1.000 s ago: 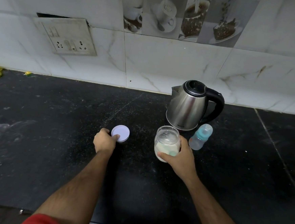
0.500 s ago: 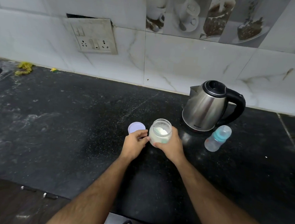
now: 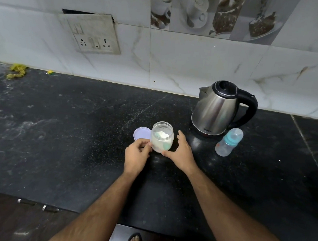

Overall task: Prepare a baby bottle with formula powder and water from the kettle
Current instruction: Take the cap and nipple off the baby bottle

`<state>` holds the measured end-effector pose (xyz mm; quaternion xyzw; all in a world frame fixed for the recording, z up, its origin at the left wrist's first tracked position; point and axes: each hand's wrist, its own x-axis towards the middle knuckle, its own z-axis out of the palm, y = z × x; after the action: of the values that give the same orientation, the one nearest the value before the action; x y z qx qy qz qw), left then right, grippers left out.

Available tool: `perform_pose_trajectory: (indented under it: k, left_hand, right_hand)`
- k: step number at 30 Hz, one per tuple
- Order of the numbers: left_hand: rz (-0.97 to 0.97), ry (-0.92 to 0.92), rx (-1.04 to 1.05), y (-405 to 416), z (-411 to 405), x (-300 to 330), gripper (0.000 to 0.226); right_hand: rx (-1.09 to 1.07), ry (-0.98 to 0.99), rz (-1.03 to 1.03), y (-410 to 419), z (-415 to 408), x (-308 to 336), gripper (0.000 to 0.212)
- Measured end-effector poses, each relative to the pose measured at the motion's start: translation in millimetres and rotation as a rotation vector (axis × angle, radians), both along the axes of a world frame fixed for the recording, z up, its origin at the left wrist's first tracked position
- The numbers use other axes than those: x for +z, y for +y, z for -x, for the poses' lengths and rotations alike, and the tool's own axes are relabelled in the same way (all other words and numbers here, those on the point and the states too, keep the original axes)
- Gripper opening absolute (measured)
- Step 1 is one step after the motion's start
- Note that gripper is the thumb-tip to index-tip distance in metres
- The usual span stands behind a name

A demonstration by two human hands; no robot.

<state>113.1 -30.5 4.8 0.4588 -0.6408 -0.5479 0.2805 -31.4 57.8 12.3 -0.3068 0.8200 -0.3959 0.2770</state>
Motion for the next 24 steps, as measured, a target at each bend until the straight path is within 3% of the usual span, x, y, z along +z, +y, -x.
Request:
perform_pose_trajectory:
  k: [3,9,11,17,22,24]
  left_hand:
    - [0.021,0.025,-0.026,23.1,4.9,1.4,0.014]
    - [-0.047,0.047,-0.284,63.5,51.9,10.9,0.010]
    - [-0.059,0.046,-0.338,70.8,74.0,14.9,0.012]
    - [0.007,0.004,-0.439,81.8,142.6,18.1,0.027]
    - [0.055,-0.016,-0.508,88.4,182.8,29.0,0.053]
    - [0.062,-0.023,-0.520,89.3,193.1,31.8,0.058]
  right_hand:
    - [-0.061,0.044,0.062,25.1,8.4,1.9,0.085]
    - [-0.262,0.096,0.170,81.1,37.3,12.1,0.019]
    - [-0.342,0.104,0.181,98.3,50.5,12.9,0.008]
    - [-0.531,0.108,0.129,135.9,98.0,8.1,0.012]
    - [-0.417,0.027,0.045,139.3,138.6,3.7,0.074]
    - [-0.330,0.001,0.017,134.8,149.6,2.4,0.086]
